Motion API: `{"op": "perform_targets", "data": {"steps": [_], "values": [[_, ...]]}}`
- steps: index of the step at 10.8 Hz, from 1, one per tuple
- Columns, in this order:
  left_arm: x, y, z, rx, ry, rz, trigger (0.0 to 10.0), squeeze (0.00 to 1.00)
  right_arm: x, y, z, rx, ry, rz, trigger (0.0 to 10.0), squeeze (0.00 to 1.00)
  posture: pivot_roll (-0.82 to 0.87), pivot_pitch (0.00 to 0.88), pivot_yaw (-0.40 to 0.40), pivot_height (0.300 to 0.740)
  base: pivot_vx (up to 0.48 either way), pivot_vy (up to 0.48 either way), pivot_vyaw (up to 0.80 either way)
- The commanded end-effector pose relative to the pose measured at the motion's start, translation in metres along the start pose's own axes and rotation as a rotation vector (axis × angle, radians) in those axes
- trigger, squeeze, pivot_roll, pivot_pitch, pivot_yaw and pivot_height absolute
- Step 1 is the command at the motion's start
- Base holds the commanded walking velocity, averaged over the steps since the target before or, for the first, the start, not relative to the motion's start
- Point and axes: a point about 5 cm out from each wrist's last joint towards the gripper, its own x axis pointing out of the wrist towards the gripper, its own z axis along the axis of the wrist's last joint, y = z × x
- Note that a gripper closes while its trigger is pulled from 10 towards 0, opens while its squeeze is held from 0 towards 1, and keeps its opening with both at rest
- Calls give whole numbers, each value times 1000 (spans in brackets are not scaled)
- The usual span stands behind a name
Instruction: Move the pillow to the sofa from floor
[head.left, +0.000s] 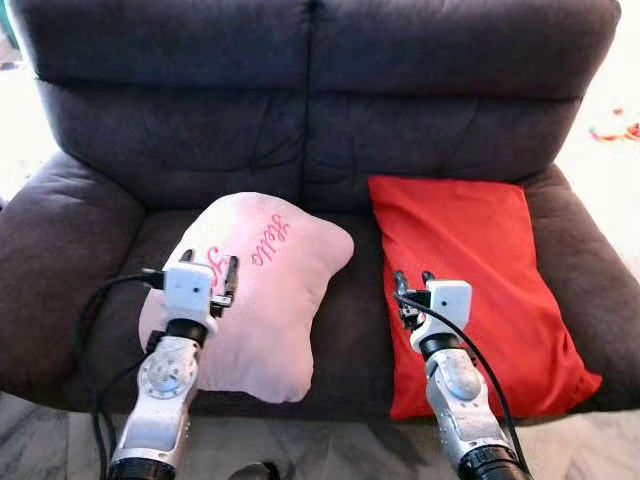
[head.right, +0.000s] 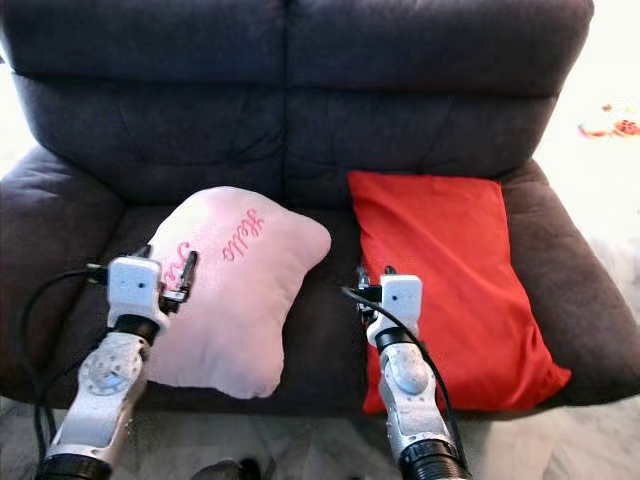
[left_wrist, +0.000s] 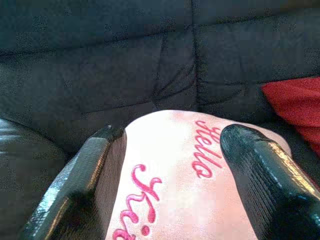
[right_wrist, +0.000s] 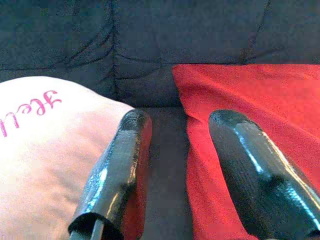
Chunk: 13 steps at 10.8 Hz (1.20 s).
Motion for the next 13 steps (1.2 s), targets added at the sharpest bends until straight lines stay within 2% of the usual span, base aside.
{"op": "perform_targets", "data": {"steps": [1, 9, 11, 13], "values": [[0, -2, 1, 5, 0, -15, 10000, 0, -3, -5, -4, -7, 14, -17, 10000, 0, 173, 154, -32, 740, 0, 0, 0], [-1, -5, -2, -1, 13, -34, 10000, 0, -4, -5, -5, -2, 10, -21, 10000, 0, 174, 158, -31, 740, 0, 0, 0], [-2, -6, -11, -15, 19, -17, 10000, 0, -3, -8, 0, 1, -23, -36, 10000, 0, 175, 158, -32, 740, 0, 0, 0], [1, -9, -23, -88, 77, -16, 10000, 0, -4, -10, -3, -2, -6, -39, 10000, 0, 172, 155, -30, 740, 0, 0, 0]]}}
